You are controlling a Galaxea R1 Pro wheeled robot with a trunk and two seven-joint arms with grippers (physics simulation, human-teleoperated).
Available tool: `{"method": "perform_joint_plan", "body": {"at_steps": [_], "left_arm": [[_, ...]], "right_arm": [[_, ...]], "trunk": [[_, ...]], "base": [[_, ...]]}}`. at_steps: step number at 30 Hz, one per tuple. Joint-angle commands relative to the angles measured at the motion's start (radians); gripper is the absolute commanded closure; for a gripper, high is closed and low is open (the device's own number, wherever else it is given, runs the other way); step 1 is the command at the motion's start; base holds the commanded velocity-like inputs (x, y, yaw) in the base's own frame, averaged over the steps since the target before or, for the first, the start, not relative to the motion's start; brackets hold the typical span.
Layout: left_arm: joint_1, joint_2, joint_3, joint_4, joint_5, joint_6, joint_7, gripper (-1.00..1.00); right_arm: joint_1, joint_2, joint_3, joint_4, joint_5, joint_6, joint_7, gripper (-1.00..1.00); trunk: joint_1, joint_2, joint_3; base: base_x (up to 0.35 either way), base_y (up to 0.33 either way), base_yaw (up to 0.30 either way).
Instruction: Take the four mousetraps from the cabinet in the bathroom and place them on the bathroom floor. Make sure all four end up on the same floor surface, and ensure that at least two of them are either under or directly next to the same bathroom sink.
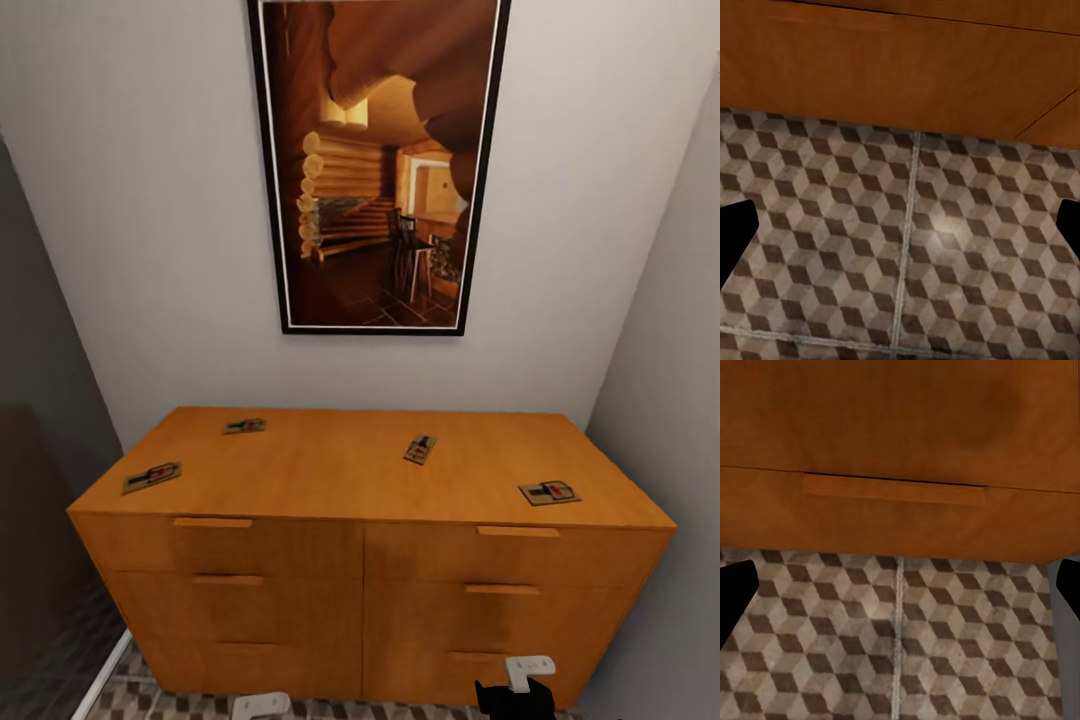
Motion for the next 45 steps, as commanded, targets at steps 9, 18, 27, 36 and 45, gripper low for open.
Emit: {"method": "perform_joint_plan", "body": {"at_steps": [9, 18, 27, 36, 45], "left_arm": [[0.000, 0.000, 0.000, -0.002, -0.001, 0.005, 0.003, -1.00], [0.000, 0.000, 0.000, -0.002, -0.001, 0.005, 0.003, -1.00], [0.000, 0.000, 0.000, -0.002, -0.001, 0.005, 0.003, -1.00], [0.000, 0.000, 0.000, -0.002, -0.001, 0.005, 0.004, -1.00], [0.000, 0.000, 0.000, -0.002, -0.001, 0.005, 0.004, -1.00]], "right_arm": [[-0.001, 0.000, 0.000, 0.001, 0.005, -0.003, -0.004, -1.00], [-0.001, 0.000, 0.000, 0.001, 0.005, -0.003, -0.005, -1.00], [-0.001, 0.000, 0.000, 0.001, 0.006, -0.005, -0.006, -1.00], [-0.001, 0.000, 0.001, 0.001, 0.008, -0.027, -0.006, -1.00], [-0.001, 0.000, 0.001, 0.001, 0.008, -0.038, -0.006, -1.00]], "trunk": [[0.000, -0.001, 0.003], [0.000, -0.001, 0.010], [0.000, -0.001, 0.016], [0.000, -0.001, 0.017], [0.000, -0.001, 0.017]], "base": [[0.006, 0.005, -0.198], [0.000, 0.000, -0.248], [0.000, 0.000, -0.224], [0.000, 0.000, -0.034], [0.000, 0.000, -0.002]]}}
